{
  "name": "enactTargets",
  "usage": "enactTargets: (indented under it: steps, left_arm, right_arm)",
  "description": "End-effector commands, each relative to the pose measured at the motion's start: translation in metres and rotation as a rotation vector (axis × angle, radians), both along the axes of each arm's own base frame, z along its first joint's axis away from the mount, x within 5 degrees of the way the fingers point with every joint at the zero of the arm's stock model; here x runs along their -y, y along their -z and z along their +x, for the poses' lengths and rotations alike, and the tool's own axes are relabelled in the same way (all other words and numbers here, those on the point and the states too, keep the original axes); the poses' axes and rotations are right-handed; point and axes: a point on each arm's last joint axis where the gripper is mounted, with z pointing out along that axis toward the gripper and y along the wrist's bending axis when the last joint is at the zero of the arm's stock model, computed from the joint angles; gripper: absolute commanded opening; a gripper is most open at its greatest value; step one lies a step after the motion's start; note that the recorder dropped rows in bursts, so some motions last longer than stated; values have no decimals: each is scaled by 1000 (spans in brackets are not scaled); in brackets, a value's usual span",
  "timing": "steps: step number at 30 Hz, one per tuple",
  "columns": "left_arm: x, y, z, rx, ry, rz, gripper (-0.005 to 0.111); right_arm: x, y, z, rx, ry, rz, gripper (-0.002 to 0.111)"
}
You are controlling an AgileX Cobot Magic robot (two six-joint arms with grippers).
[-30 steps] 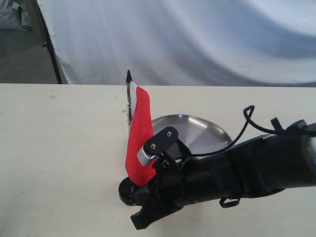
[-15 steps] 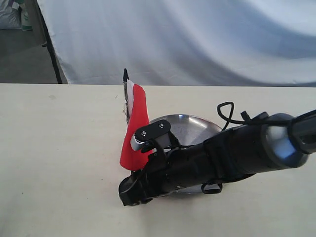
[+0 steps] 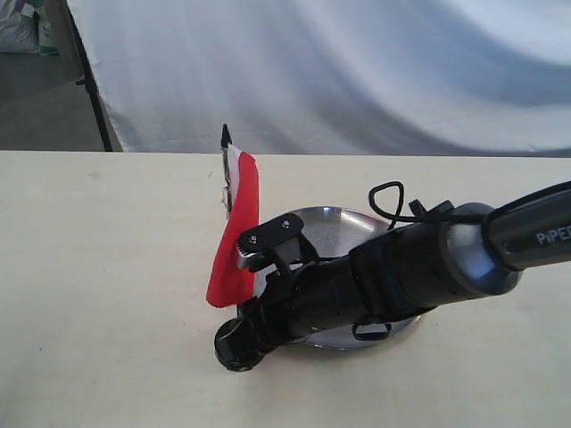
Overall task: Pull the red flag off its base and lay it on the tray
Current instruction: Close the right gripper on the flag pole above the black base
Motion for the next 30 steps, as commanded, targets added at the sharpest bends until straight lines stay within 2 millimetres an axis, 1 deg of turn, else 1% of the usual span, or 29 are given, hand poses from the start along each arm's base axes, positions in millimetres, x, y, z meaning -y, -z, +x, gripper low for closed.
enactTargets:
  steps: [1, 3, 8, 9, 10, 12, 15, 16, 21, 27, 30]
  left_arm:
    - [0, 1, 0, 4, -4, -7, 0]
    - [0, 1, 0, 4, -4, -7, 0]
    - [0, 1, 0, 4, -4, -7, 0]
    - [0, 1, 0, 4, -4, -7, 0]
    - [0, 1, 0, 4, -4, -7, 0]
    - [0, 1, 0, 4, -4, -7, 0]
    - [0, 1, 0, 4, -4, -7, 0]
    - [0, 1, 0, 4, -4, -7, 0]
    - [0, 1, 0, 4, -4, -7, 0]
    - [0, 1, 0, 4, -4, -7, 0]
    - [0, 1, 0, 4, -4, -7, 0]
  right_arm:
    - [-6, -7, 4, 15, -17, 33, 42]
    - [-9, -10, 6, 22, -21, 48, 46]
    - [-12, -14, 9, 26, -18, 64, 45]
    - [-12, -14, 9, 26, -18, 64, 43]
    - [-12, -14, 9, 25, -18, 63, 38]
    - [-12, -14, 9, 19, -12, 65, 22]
    - [-12, -14, 9, 19, -12, 65, 3]
    - [-12, -14, 9, 19, -12, 65, 0]
    - [-13, -10, 7, -1, -31, 76, 0]
    - [-14, 10, 6, -34, -44, 40, 0]
    - [-15, 14, 5, -41, -69, 44, 0]
